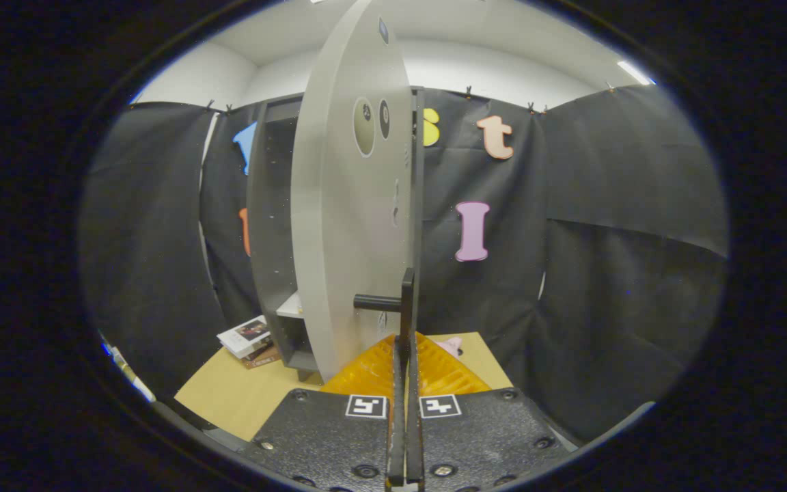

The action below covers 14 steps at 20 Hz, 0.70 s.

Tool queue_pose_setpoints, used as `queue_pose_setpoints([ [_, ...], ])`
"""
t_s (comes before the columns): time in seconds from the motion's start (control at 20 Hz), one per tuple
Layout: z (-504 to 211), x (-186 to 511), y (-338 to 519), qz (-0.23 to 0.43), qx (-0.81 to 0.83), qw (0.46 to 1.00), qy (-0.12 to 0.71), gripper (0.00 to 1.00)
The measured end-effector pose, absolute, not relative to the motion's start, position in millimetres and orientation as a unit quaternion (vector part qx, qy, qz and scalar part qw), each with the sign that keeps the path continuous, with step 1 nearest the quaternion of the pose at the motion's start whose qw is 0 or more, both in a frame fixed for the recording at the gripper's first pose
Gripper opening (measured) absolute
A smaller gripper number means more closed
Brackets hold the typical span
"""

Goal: Open the shoe cabinet door, grab the shoes and put them into the shoe cabinet, then close the shoe cabinet door.

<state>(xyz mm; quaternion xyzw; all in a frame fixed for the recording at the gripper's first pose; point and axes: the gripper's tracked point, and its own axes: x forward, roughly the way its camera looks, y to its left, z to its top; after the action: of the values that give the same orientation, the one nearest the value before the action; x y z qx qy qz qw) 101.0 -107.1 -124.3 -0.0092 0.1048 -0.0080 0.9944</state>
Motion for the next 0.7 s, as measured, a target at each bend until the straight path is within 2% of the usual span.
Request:
queue_pose_setpoints([
  [0.4,-127.9,99.3,-141.9,-0.025,0.035,0.993,0.108,0.04],
  [0.55,-120.9,70.7,-153.5,-0.071,0.001,0.993,0.094,0.04],
  [0.7,-107.3,29.4,-129.1,-0.069,-0.046,0.995,0.061,0.05],
])
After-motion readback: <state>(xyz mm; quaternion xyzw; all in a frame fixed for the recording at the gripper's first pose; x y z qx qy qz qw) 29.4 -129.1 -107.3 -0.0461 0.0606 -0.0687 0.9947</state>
